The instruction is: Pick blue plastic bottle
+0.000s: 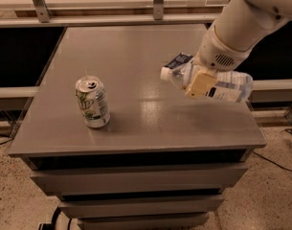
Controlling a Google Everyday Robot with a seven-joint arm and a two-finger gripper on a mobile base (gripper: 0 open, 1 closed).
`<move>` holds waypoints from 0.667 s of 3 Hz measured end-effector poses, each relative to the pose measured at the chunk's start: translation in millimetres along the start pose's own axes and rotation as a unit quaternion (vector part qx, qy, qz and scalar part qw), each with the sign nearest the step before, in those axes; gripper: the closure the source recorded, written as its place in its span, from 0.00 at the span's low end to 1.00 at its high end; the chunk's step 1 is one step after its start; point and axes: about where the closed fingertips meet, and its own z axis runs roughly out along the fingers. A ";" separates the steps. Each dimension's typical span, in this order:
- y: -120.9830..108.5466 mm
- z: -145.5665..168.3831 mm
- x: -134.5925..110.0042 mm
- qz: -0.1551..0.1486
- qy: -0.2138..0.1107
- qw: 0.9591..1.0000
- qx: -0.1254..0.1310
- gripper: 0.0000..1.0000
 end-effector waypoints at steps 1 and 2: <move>-1.7 -29.7 3.3 0.004 -0.029 1.000 0.008 1.00; 3.3 -57.0 -1.5 -0.003 -0.065 0.998 0.020 1.00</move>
Offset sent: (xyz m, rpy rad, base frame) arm -0.0342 -0.0177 0.0857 0.1896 -0.1327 0.0437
